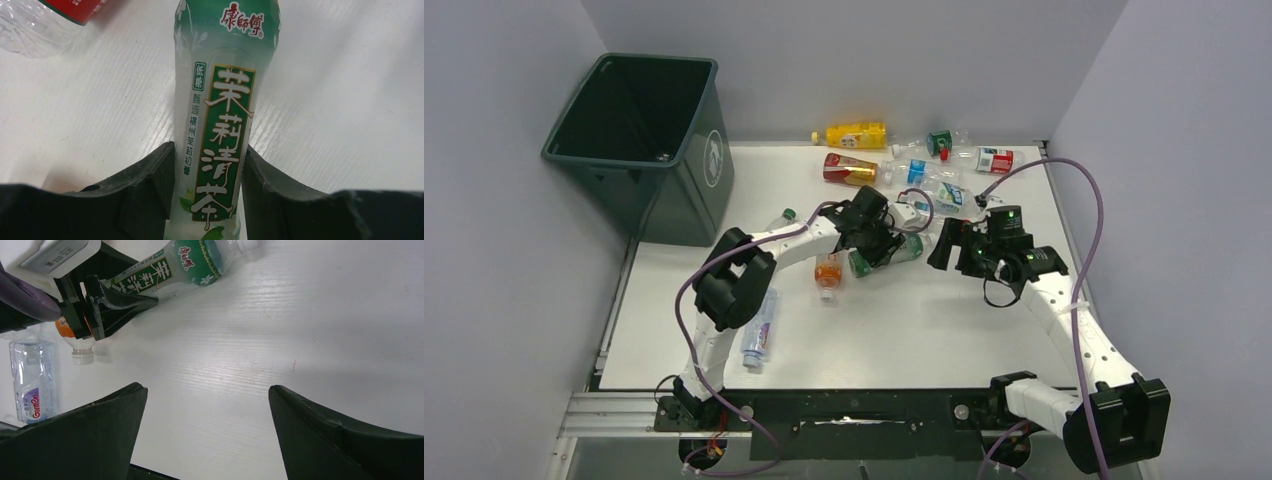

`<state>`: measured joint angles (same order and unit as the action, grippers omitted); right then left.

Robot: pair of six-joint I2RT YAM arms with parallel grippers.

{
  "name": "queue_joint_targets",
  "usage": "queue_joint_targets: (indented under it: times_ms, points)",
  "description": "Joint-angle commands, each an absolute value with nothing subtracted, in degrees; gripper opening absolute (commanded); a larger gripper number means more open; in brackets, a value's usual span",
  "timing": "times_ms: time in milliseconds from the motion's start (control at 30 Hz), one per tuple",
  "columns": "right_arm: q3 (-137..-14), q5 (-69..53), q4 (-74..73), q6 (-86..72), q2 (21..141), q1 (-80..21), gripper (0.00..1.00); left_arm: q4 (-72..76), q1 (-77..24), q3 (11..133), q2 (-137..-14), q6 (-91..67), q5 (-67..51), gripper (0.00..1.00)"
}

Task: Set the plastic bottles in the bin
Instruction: Pick up the plastic bottle at the center of the board.

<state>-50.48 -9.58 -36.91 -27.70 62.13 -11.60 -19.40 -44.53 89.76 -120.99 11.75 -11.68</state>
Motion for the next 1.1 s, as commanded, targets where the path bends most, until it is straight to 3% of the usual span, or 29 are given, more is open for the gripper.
queue_joint_targets:
  times_ms: [0, 467, 1067]
  points:
    - [-54.6, -10.3, -34.6, -27.1, 62.6, -10.7, 0.98, -21.2, -44.9, 91.6, -116.9, 9.5, -11.4, 0.38]
    - [-54.2, -10.8, -35.9, -27.9, 60.2, -10.1, 0.98, -27.5, -45.1, 94.5, -103.5, 5.9, -11.2, 0.39]
    - [-54.3, -11.8, -34.7, -28.0, 60.5, -10.0, 0.98, -39.6, -36.2, 120.0, -103.0, 7.0, -3.4, 0.39]
